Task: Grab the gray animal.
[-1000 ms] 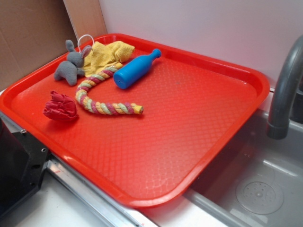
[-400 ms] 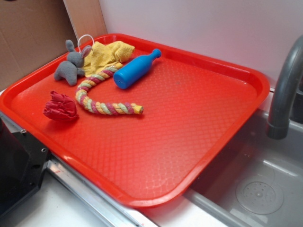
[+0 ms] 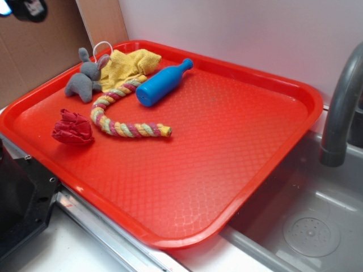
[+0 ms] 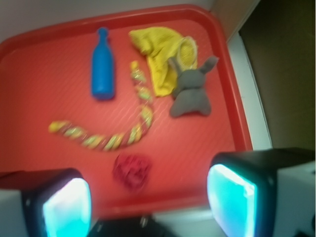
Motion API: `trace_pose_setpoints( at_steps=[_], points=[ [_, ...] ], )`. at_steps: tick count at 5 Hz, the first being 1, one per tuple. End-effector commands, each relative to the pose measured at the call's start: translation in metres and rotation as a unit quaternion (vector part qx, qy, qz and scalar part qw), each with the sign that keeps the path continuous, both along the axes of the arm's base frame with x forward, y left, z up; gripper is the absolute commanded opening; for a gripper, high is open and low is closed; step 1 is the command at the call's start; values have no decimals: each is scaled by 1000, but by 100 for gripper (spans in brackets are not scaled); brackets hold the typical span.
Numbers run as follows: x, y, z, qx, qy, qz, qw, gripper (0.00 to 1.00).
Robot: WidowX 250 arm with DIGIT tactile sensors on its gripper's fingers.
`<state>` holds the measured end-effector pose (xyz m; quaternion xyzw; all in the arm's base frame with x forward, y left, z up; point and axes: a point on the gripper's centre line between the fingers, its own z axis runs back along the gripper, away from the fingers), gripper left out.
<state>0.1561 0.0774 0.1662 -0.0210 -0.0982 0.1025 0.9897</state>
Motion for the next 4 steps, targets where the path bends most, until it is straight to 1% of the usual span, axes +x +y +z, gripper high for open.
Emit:
trace_pose_setpoints(
  at_steps=[1,2,3,4],
  points=[
    [35,25,-45,-1,-24,31,999,100],
    [45,35,-74,1,7,38,999,100],
    [55,43,-95,-4,19,35,999,100],
    [67,48,-119,-3,58,15,998,100]
  ],
)
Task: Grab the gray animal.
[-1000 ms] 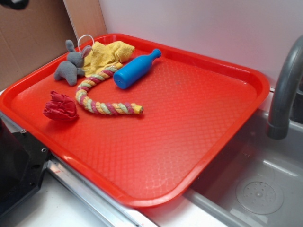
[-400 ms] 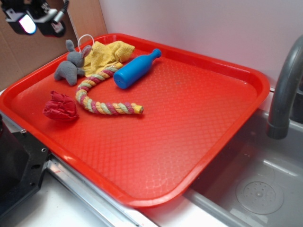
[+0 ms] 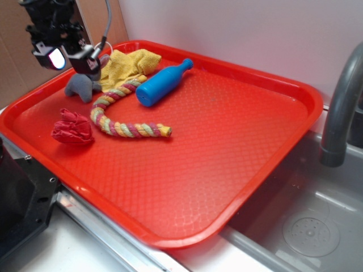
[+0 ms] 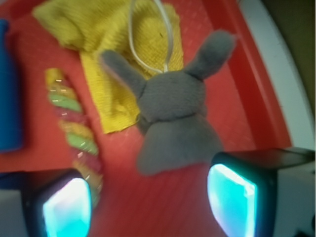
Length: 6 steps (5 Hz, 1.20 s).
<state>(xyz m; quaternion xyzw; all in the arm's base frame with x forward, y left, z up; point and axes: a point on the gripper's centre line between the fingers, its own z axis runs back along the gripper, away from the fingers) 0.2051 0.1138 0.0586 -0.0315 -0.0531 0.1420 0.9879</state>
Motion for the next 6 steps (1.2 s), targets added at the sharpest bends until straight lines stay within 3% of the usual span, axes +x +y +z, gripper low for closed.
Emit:
trace_pose_setpoints(
  at_steps=[1,2,4,5,6],
  points=[
    [20,14,-24,13,32,-28,999,100],
    [20,14,-35,5,43,-29,999,2],
    [19,15,-27,-2,41,-6,999,0],
    [18,17,5,10,63,-7,998,0],
    [15,-1,55,22,60,3,998,0]
  ],
)
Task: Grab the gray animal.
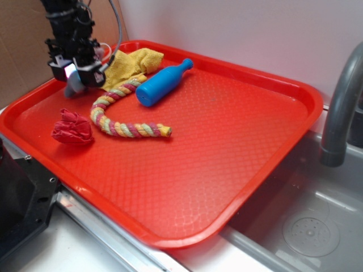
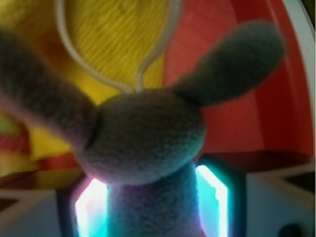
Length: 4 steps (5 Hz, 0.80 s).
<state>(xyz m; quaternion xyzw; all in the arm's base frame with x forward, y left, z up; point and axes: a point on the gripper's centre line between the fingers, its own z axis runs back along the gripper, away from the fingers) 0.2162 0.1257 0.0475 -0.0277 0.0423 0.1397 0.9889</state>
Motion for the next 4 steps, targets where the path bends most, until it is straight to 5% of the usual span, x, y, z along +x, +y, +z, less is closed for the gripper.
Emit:
trace_pose_setpoints(
  at_steps=[1,3,4],
  points=[
    [-2,-36,114,3,-55,-20,998,0],
    [-10,-89,170,-66,-102,-49,991,0],
    [-17,-105,186,-55,-133,-56,988,0]
  ],
)
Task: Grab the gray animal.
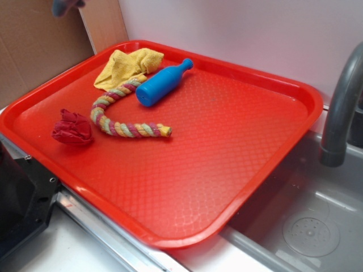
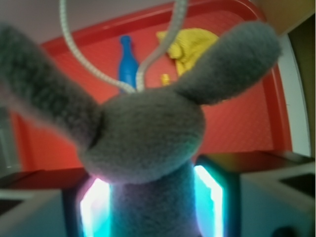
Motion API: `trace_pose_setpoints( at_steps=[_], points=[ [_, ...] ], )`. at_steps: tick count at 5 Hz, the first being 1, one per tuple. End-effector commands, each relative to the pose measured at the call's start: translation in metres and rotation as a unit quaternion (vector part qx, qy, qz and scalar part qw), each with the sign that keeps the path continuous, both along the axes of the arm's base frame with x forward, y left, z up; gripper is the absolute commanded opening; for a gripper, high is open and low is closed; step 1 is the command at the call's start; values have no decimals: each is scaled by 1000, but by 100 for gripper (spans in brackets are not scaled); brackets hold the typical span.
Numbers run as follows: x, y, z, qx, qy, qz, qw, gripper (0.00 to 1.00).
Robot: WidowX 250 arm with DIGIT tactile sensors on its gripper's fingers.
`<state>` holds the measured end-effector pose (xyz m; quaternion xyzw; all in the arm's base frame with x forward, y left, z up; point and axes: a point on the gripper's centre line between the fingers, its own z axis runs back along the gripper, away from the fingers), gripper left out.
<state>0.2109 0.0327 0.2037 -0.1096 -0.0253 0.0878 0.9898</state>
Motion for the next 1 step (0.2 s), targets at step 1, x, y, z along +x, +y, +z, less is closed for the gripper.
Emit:
trace_pose_setpoints(
  at_steps=[1],
  points=[
    [-10,-9,20,26,-47,-2,999,0]
  ],
)
